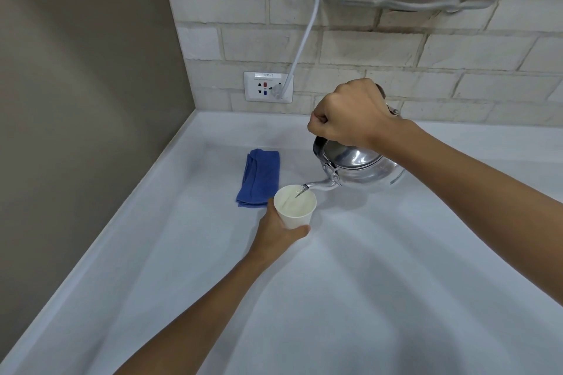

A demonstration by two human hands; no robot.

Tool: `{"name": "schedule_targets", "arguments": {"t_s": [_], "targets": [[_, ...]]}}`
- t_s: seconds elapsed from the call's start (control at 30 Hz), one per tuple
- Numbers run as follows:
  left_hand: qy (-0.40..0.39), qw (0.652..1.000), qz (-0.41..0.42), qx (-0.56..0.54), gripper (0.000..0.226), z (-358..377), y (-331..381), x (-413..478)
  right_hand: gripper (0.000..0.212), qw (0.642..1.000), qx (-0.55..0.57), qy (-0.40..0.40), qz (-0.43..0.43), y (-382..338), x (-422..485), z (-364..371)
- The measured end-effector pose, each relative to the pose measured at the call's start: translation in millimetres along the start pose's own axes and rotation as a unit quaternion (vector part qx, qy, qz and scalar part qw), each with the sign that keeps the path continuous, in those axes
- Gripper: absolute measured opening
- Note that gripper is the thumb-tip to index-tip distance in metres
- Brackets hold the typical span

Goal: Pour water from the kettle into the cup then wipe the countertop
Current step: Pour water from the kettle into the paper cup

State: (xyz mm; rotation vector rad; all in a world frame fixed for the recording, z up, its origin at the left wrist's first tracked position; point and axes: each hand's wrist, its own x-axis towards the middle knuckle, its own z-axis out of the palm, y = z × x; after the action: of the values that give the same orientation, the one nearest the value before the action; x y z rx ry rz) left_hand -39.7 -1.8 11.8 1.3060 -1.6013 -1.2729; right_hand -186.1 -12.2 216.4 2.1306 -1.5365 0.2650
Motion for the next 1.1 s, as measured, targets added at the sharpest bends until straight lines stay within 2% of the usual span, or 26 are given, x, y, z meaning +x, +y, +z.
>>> {"name": "schedule_targets", "arguments": {"t_s": [0.5, 1.1], "targets": [[0.0, 1.0, -0.003, 0.002, 0.082, 0.1, -0.6, 1.5, 0.038, 1.0, -0.006, 0.001, -0.01, 1.2, 2.4, -8.8], [0.004, 1.0, -0.011, 0.003, 0.082, 0.0, 1.4, -0.4, 0.031, 0.999, -0.041, 0.003, -0.021, 8.4, 2.0, -22.7]]}}
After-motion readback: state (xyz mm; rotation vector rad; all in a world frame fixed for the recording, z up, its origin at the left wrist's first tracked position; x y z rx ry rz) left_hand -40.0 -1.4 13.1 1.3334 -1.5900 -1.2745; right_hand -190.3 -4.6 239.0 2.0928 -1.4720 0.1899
